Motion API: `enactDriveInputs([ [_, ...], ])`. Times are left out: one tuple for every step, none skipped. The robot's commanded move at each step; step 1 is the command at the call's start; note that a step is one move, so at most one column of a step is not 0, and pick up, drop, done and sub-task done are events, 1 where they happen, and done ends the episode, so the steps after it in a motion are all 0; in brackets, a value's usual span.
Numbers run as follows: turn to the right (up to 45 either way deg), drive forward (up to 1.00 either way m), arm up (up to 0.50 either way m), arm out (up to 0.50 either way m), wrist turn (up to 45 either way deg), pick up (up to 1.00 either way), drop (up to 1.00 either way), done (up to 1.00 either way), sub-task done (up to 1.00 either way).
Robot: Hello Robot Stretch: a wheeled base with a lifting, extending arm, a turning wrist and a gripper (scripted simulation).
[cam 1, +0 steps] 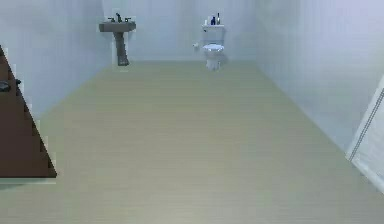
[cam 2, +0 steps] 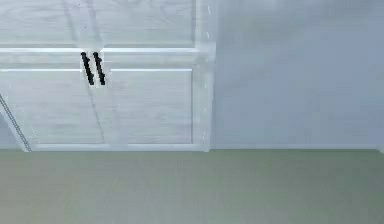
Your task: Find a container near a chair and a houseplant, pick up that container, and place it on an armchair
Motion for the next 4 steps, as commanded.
enactDriveInputs([
  [-45.0,0.00,0.00,0.00,0.0,0.00,0.00,0.00,0.00],
  [-24.0,0.00,0.00,0.00,0.0,0.00,0.00,0.00,0.00],
  [0.0,1.00,0.00,0.00,0.0,0.00,0.00,0.00,0.00],
  [-45.0,0.00,0.00,0.00,0.0,0.00,0.00,0.00,0.00],
])
